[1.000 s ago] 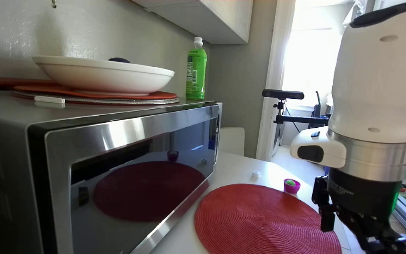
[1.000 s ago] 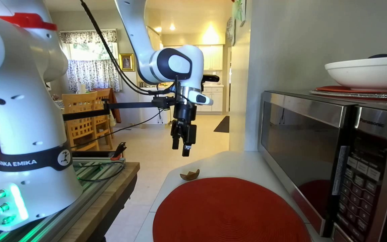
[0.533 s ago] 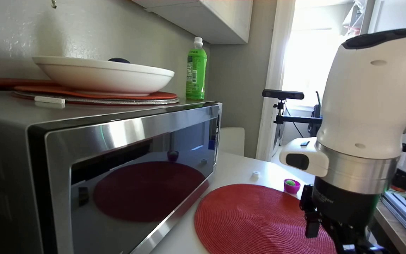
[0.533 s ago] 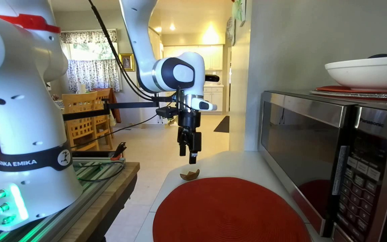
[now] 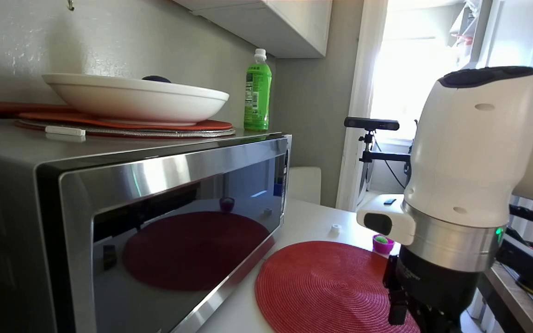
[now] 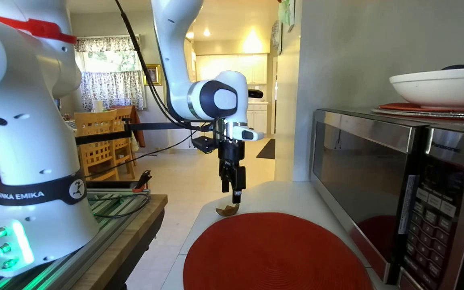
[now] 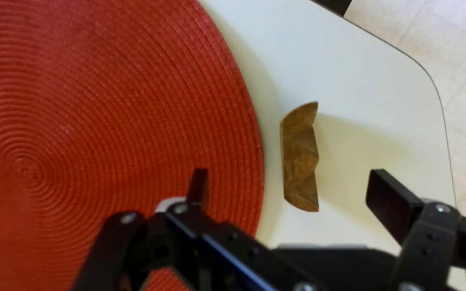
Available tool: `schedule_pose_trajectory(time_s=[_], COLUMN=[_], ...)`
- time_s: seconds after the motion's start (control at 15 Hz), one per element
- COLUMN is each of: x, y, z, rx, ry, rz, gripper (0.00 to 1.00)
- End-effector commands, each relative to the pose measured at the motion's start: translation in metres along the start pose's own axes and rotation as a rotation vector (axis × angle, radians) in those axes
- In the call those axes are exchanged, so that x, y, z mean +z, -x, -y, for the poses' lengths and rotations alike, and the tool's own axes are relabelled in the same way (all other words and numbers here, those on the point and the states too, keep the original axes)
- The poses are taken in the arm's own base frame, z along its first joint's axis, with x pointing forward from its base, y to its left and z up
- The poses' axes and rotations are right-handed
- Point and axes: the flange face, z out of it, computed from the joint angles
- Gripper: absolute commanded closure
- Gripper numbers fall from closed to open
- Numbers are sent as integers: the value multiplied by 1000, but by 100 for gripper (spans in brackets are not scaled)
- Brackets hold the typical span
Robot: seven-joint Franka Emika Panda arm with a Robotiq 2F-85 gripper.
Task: Move the brown object to the right.
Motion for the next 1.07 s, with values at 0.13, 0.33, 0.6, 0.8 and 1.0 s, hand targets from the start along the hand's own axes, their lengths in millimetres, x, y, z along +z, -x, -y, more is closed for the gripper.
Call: schedule_pose_trajectory(time_s=[0.13, 0.33, 0.6, 0.8, 1.0], x=[10, 13, 21, 26, 31], y=[-12, -14, -12, -10, -11], z=[3, 5, 10, 13, 14], rx=[16, 21, 22, 21, 18], ry=[6, 3, -2, -7, -4], rz=[-5, -3, 23, 31, 42], gripper=[0, 0, 0, 0, 0])
